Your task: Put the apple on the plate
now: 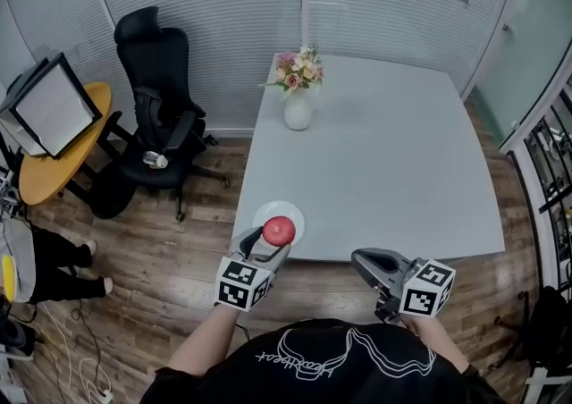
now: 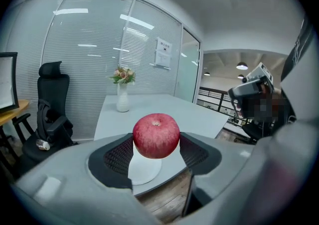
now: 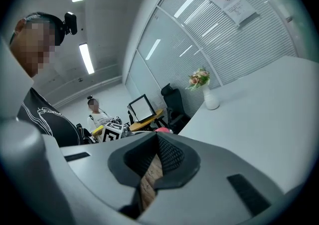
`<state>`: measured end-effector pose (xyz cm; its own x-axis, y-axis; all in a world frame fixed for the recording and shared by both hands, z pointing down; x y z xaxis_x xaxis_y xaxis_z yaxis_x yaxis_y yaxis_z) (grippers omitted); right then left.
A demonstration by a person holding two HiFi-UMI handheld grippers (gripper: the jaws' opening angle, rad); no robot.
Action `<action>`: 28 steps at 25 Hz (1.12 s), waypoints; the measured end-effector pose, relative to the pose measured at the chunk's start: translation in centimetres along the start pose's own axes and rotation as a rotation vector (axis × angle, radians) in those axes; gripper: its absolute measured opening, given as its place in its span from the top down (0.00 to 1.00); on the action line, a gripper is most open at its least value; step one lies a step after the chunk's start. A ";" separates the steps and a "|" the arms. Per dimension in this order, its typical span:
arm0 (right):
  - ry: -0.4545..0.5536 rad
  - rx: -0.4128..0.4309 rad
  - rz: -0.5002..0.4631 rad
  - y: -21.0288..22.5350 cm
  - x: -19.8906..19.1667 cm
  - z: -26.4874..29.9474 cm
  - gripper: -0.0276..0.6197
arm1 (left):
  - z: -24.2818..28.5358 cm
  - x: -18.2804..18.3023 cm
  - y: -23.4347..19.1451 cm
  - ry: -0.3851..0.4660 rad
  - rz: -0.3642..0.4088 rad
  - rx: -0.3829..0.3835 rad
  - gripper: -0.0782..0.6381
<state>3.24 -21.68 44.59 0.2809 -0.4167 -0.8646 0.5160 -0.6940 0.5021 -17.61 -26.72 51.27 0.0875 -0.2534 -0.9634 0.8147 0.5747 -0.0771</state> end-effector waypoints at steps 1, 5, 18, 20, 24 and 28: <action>0.000 -0.008 0.004 0.2 -0.2 -0.2 0.94 | 0.4 -0.5 -0.3 -0.004 0.000 0.009 0.47; 0.002 -0.032 0.018 0.8 -0.8 -0.3 0.94 | 1.9 -2.8 -1.6 -0.031 -0.016 0.048 0.47; -0.004 -0.083 0.082 2.1 -1.2 -1.0 0.94 | 6.3 -8.4 -4.8 -0.116 0.004 0.088 0.47; -0.002 -0.078 0.092 2.3 -1.0 -0.9 0.94 | 6.8 -8.8 -5.1 -0.118 0.003 0.091 0.47; -0.024 -0.079 0.097 2.8 -1.4 -0.5 0.94 | 7.3 -9.4 -5.4 -0.113 0.003 0.095 0.47; -0.028 -0.070 0.103 2.9 -1.5 -0.2 0.94 | 7.3 -9.5 -5.2 -0.095 0.039 0.094 0.47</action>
<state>4.45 -22.96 47.29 0.3132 -0.5006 -0.8071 0.5409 -0.6044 0.5848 -18.49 -33.00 62.67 0.1709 -0.3076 -0.9360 0.8594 0.5111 -0.0110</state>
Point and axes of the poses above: the fingertips, and each gripper's own axes: z forward along the fingers, y to its right, x out of its top, the point moved 4 cm from there along -z, backward along the fingers, and after that the axes turned 11 degrees about y, right-handed, at the moved point
